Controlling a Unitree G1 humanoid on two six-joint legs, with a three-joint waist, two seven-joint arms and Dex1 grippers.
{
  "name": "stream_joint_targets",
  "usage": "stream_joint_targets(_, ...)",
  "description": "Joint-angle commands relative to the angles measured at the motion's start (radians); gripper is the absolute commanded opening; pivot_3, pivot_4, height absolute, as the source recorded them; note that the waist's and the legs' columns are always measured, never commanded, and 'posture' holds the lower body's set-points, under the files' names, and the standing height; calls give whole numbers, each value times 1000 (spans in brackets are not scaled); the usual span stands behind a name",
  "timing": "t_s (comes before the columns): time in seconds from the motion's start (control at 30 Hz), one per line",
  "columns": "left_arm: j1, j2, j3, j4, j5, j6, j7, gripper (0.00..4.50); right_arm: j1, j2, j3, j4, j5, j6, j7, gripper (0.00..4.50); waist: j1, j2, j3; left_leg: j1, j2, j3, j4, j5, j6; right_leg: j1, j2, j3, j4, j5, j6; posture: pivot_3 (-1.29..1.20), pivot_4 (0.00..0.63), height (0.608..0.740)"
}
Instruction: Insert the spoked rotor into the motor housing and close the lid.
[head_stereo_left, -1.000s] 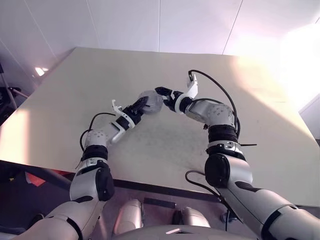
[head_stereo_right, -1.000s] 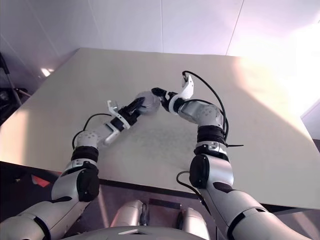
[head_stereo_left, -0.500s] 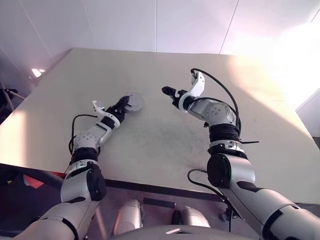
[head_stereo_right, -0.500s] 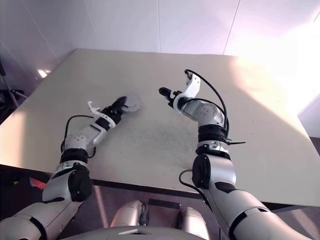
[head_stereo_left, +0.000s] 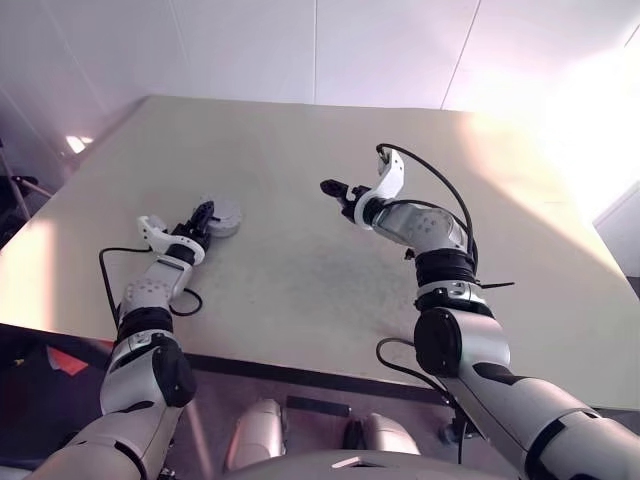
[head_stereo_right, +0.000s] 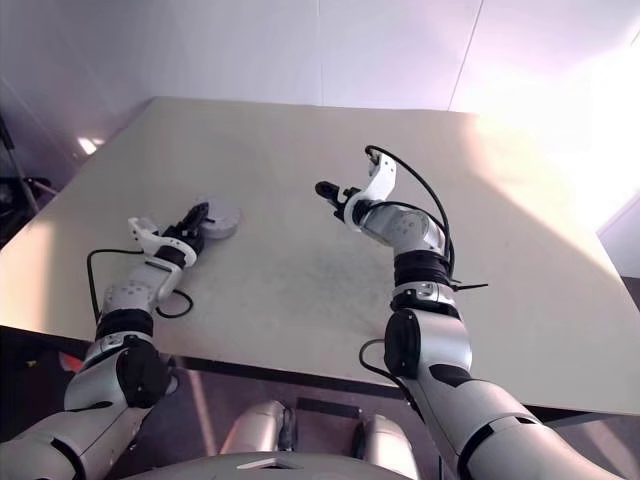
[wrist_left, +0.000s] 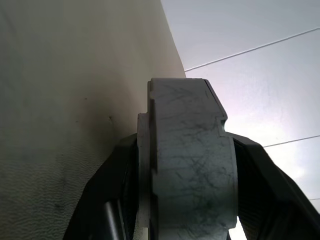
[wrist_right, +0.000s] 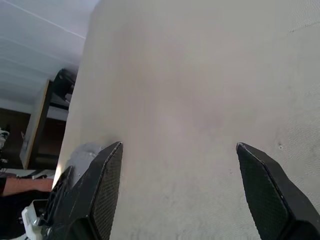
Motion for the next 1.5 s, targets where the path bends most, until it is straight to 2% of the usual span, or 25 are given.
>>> stream_joint_targets(0.03,-32,64,7,-45,-8,-22,-43,3338,-41,1,8,9,-2,-19,17,4144,-1,0,0,0,0,0,0,0,0,0,0,0,0,0,0,0,0,740)
stream_joint_targets(0.13,-37,89,11,-68,-24,3,-50,4328,-58,-7,0,51,-4,-21,25,4144,2,0,0,0,0,0,0,0,0,0,0,0,1,0,0,0,0,740)
stream_joint_targets(0.4,-10,126,-48,-182,11,16,-85,4328,-82,-21,47,73,-32,-8,114,4144,6,0,0,0,0,0,4,0,-1,0,0,0,4,0,-1,0,0,740)
stream_joint_targets(0.5,10,131,-86,-233,41,0,-88,4328,-69,-29,109,18,-75,-48,162,4144,6,0,0,1,1,0,6,0,-1,0,0,0,8,-1,-2,0,0,740)
stream_joint_targets(0.6,34,126,-177,-336,132,-69,-87,4328,-29,-61,213,-106,-169,-178,218,4144,6,-1,1,1,1,0,8,1,-2,0,0,0,10,-2,-3,0,0,740)
stream_joint_targets(0.67,51,113,-254,-392,232,-185,-86,4328,15,-110,295,-196,-225,-258,310,4144,12,-2,1,1,1,-1,8,1,-2,1,0,0,10,-2,-2,0,0,740)
stream_joint_targets(0.73,79,116,-350,-447,308,-230,-127,4328,70,-181,373,-288,-252,-289,442,4144,18,-3,1,2,1,-1,9,1,-2,4,-1,0,9,-1,0,0,0,740)
stream_joint_targets(0.87,163,140,-580,-600,425,-195,-238,4328,186,-367,519,-373,-382,-440,640,4144,25,-3,1,9,1,-1,8,-1,0,12,0,1,4,0,4,0,0,740)
stream_joint_targets(0.97,209,119,-668,-643,457,-211,-288,4328,249,-461,574,-354,-454,-534,722,4144,25,-3,1,9,0,-1,9,-1,1,13,0,1,2,1,4,0,0,740)
stream_joint_targets(1.17,232,59,-713,-625,480,-224,-292,4328,284,-496,549,-346,-477,-557,732,4144,-1,-3,1,9,1,-1,11,-1,1,13,0,1,5,-1,-1,0,0,740)
stream_joint_targets(1.5,221,46,-708,-623,495,-219,-292,4328,303,-479,559,-345,-487,-565,733,4144,1,-3,1,10,2,-1,15,-3,5,14,0,1,4,0,-3,0,0,740)
